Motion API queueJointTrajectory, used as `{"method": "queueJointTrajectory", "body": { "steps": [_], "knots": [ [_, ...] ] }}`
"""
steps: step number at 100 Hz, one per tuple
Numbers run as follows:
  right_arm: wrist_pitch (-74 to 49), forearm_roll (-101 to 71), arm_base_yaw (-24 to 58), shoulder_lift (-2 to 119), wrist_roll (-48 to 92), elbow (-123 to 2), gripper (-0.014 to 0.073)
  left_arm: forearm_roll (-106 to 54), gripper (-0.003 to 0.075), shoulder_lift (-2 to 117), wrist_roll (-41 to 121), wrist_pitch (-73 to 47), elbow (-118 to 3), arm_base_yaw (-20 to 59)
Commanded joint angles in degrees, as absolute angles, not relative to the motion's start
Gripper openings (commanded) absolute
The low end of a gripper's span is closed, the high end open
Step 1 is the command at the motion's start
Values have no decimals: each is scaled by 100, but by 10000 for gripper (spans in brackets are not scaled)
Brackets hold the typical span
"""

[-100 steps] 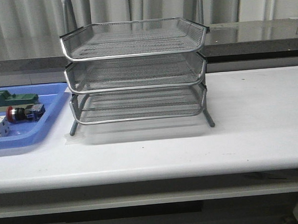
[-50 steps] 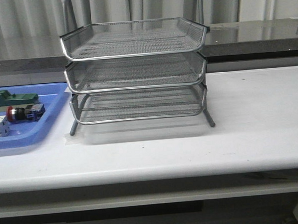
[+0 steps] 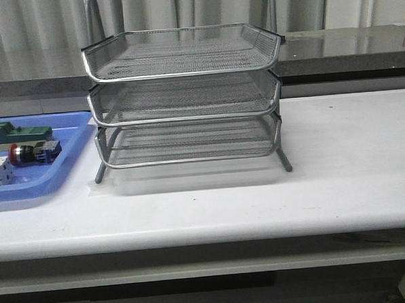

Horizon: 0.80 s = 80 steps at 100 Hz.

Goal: Place button on rack with both arms

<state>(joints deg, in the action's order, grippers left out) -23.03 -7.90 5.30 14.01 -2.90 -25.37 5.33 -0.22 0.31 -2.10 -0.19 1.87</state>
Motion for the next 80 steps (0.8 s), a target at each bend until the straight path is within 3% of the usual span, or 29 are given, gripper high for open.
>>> {"method": "queueJointTrajectory", "body": {
  "steps": [1, 37, 80],
  "knots": [
    [-2512, -999, 503, 2090, -272, -3215, -60, 489, -21, -213, 0, 268, 300, 180],
    [-3177, -1752, 503, 4567, -272, -4684, -60, 489, -21, -213, 0, 268, 300, 180],
    [-2948, -2183, 503, 6320, -266, -4729, -60, 489, -21, -213, 0, 268, 300, 180]
  ]
}}
